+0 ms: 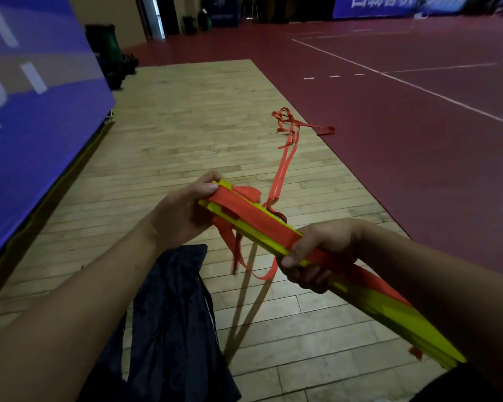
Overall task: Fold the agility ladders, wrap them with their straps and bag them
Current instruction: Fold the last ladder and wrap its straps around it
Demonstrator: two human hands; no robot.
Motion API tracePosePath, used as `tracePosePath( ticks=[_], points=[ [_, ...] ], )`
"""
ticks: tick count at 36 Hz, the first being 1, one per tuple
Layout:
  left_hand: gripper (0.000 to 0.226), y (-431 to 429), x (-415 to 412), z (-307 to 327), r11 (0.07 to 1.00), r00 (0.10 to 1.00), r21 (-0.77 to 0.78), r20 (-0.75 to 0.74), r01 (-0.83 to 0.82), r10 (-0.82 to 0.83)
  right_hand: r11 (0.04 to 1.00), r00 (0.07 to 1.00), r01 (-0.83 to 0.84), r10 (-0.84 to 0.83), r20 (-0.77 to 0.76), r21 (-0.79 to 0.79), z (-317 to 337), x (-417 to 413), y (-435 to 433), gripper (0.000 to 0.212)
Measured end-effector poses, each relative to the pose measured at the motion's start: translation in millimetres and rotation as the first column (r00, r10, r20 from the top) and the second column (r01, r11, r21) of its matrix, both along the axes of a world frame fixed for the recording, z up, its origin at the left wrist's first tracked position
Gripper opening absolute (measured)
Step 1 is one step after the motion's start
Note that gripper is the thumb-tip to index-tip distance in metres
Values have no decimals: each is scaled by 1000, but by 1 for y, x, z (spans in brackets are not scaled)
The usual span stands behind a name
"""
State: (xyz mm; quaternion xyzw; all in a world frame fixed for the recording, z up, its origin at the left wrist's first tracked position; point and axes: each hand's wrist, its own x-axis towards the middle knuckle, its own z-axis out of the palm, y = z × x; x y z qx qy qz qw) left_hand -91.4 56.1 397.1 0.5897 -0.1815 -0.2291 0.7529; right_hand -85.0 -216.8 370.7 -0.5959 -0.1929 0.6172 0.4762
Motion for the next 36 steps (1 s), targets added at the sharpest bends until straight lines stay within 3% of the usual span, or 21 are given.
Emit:
tracePosePath(
  ticks=[4, 9, 12, 18, 20, 23, 26, 29, 31, 33, 35, 36],
  points=[
    [68, -9, 0, -1, 994, 993, -37, -51, 103, -105, 999, 1000, 6, -5, -26, 51, 2, -1, 2, 18],
    [108, -9, 3, -7, 987, 995, 160, 98, 6, -22, 991, 994, 97, -101, 37, 88, 2, 0, -3, 21],
    [93, -12, 5, -13, 998, 999, 57, 37, -27, 24, 977, 982, 154, -169, 90, 149, -1, 1, -4, 19],
    [28, -25, 4, -14, 980, 992, -156, -37, -123, 118, 951, 976, 157, -190, 103, 266, -2, 3, 4, 16],
    [32, -29, 2, -12, 961, 974, -165, -88, -221, 209, 945, 983, 151, -176, 61, 290, -1, 3, 8, 15],
    [39, -31, -1, -8, 956, 953, -23, -97, -292, 288, 936, 983, 178, -182, -15, 305, -1, 3, 12, 17],
    [41, -32, -4, -6, 957, 962, 116, -40, -265, 271, 923, 979, 204, -191, -73, 326, -2, 4, 10, 18],
    [30, -32, -3, -5, 980, 980, 51, -36, -194, 196, 914, 960, 280, -272, -67, 293, 1, 5, 7, 26],
    [19, -30, -2, -4, 994, 993, 8, -54, -107, 108, 906, 928, 362, -373, 12, 221, 5, 2, 8, 24],
    [30, -30, 0, -5, 998, 996, 34, -69, -58, 60, 879, 849, 462, -477, 226, 118, 7, -1, 14, 24],
    [57, -36, -1, -6, 988, 992, 121, -68, -94, 103, 832, 685, 555, -465, 560, 13, 4, -3, 26, 23],
    [73, -41, -2, -7, 972, 982, 173, -75, -158, 173, 817, 582, 576, -380, 719, -34, 0, -4, 32, 22]
  ],
)
